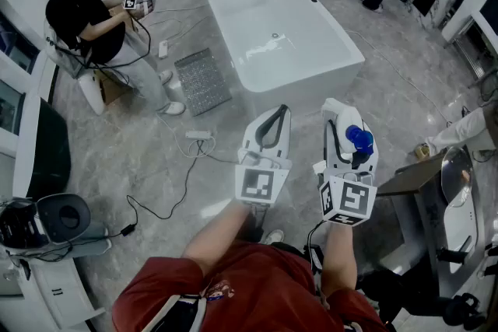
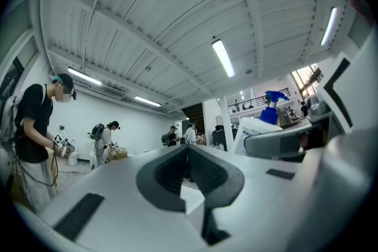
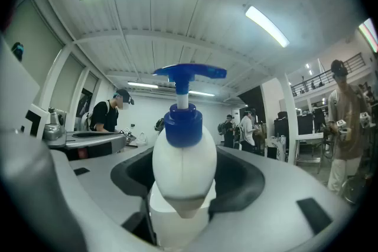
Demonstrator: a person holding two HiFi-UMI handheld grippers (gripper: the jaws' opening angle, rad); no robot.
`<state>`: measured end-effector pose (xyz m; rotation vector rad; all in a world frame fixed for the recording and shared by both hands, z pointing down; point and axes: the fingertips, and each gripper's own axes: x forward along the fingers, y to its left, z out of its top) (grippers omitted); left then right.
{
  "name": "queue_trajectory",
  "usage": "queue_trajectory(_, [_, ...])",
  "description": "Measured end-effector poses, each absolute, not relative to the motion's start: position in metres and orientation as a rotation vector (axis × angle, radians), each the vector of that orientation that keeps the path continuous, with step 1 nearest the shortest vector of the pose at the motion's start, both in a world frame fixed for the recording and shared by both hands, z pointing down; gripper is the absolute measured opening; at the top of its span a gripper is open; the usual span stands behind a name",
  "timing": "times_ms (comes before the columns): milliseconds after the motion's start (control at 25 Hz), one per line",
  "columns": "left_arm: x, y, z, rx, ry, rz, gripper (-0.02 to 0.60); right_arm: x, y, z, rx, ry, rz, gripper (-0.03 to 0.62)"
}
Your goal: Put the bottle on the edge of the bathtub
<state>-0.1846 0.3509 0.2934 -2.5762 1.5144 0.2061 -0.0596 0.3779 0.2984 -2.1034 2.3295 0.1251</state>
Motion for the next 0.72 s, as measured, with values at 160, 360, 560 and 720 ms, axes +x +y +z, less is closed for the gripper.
queue_trajectory(160, [-0.219,0.385,0.276,-2.572,1.490,0.213,0.015,-0.098,0.411,0.286,-2.114,2.320,0.124,0.272])
queue_trajectory(360, [-0.263,0.396,0.263,-2.575,1.454,0.209,0.015,-0.147,0.422,0.275,-2.132,2.305,0.138,0.272])
queue_trajectory(560, [-0.300,0.401,0.264,-2.572,1.442,0.227,0.015,-0.181,0.427,0.278,-2.146,2.283,0.120,0.272])
queue_trajectory(720, [-0.324,0.400,0.265,-2.584,1.432,0.221,0.015,-0.198,0.426,0.279,-2.161,2.242,0.099,0.272])
